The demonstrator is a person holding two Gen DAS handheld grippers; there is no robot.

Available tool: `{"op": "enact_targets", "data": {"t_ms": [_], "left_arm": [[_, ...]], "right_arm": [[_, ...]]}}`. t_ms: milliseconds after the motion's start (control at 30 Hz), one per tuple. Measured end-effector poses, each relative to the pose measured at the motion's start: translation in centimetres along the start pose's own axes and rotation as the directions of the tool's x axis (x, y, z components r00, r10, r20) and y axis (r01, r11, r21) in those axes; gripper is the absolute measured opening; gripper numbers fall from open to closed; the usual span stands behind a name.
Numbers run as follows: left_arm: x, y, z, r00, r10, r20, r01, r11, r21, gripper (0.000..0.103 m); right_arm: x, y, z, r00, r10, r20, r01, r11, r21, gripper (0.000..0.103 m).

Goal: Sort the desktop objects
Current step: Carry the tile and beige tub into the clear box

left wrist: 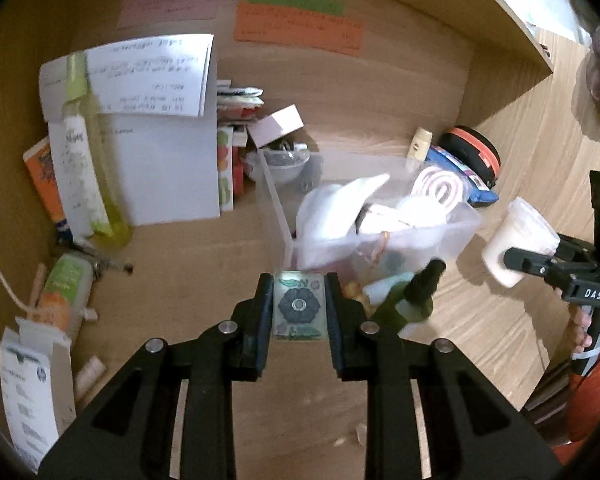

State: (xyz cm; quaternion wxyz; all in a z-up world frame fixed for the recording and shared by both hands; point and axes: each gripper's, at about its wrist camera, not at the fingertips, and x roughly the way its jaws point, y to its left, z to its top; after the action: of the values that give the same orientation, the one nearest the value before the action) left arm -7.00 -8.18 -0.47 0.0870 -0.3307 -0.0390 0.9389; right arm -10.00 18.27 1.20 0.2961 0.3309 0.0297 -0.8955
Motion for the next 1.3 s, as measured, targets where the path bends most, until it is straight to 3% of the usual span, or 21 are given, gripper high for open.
{"op": "enact_targets", "data": {"t_ms": [567,900,1200,1300], "left_arm": [[4.2,-0.2,6.4,0.998,-0.068,0.018,0.068,0.998,-0.018,0.024],[8.2,0.0,8.7,0.994,-0.100,-0.039,0.098,0.994,-0.057,0.024],[12.3,-0.8,9.4,0.992,-0.051,-0.119,0.047,0.998,-0.034,0.024],[13.8,-1.0,8.9,0.989,-0.043,-0.142,0.039,0.999,-0.028,0.024]], "right_arm": [[2.6,-2.9,6.0,1.000,-0.019,0.012,0.018,0.999,0.051,0.055],[6.2,-4.3,8.7,0.999,-0.032,-0.021,0.033,0.998,0.059,0.055],[10.6,-4.2,10.4,0.997,-0.036,-0.067,0.037,0.999,0.019,0.055],[11.4,-4.0,10.1,0.996,-0.073,-0.058,0.073,0.997,0.002,0.055]]}}
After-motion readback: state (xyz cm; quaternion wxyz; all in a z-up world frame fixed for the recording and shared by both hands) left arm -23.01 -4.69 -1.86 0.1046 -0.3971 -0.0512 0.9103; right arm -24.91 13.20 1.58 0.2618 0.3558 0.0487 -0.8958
